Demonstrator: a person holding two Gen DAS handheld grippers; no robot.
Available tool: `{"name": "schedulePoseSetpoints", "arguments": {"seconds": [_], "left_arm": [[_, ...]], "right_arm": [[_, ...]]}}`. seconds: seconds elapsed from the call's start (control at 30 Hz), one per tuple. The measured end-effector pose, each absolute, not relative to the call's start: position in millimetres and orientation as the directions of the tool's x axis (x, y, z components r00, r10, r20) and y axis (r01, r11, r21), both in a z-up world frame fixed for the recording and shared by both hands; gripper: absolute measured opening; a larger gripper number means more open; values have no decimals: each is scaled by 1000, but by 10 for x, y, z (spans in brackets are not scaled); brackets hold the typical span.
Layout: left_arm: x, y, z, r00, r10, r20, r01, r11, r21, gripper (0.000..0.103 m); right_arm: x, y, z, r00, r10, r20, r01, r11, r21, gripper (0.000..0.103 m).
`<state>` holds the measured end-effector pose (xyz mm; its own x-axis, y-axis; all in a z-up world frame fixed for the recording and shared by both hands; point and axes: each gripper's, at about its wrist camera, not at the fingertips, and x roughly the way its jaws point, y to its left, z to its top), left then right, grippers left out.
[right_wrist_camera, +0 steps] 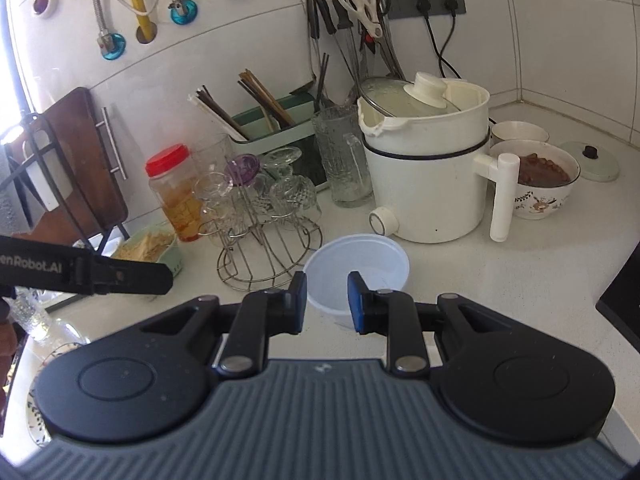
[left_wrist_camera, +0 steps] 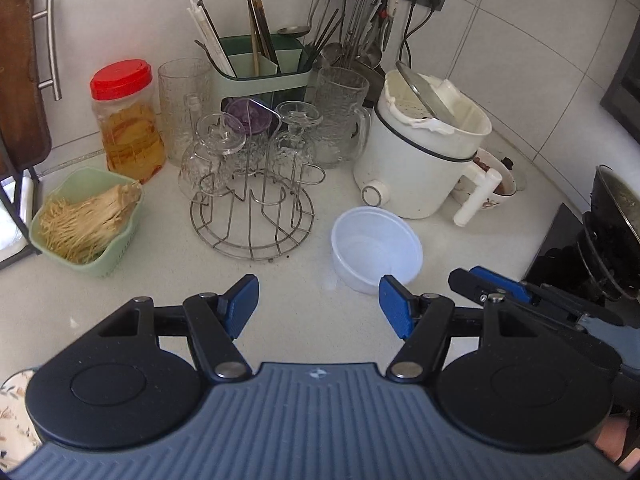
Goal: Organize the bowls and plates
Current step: 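Move the left gripper toward the smaller white plastic bowl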
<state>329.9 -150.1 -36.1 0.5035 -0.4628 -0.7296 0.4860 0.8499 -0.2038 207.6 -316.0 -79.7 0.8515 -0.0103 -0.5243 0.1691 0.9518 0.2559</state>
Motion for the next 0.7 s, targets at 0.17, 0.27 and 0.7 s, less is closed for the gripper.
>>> {"name": "schedulePoseSetpoints", "arguments": {"seconds": [0.17, 0.27, 0.7], "left_arm": [[3535, -1623, -493, 456, -487, -745, 507, 830, -233, 71], [3693, -1714, -567, 444, -488, -752, 526, 821, -223, 71], [4353, -2134, -1098, 288, -534, -795, 556, 769, -316, 60]], "right_arm": [[2263, -3191, -871, 824, -27, -567, 196, 951, 239, 26], [2359, -3265, -901, 822, -36, -568, 210, 947, 243, 26], [2798, -3541, -1157, 773, -107, -625, 326, 912, 247, 49]]}}
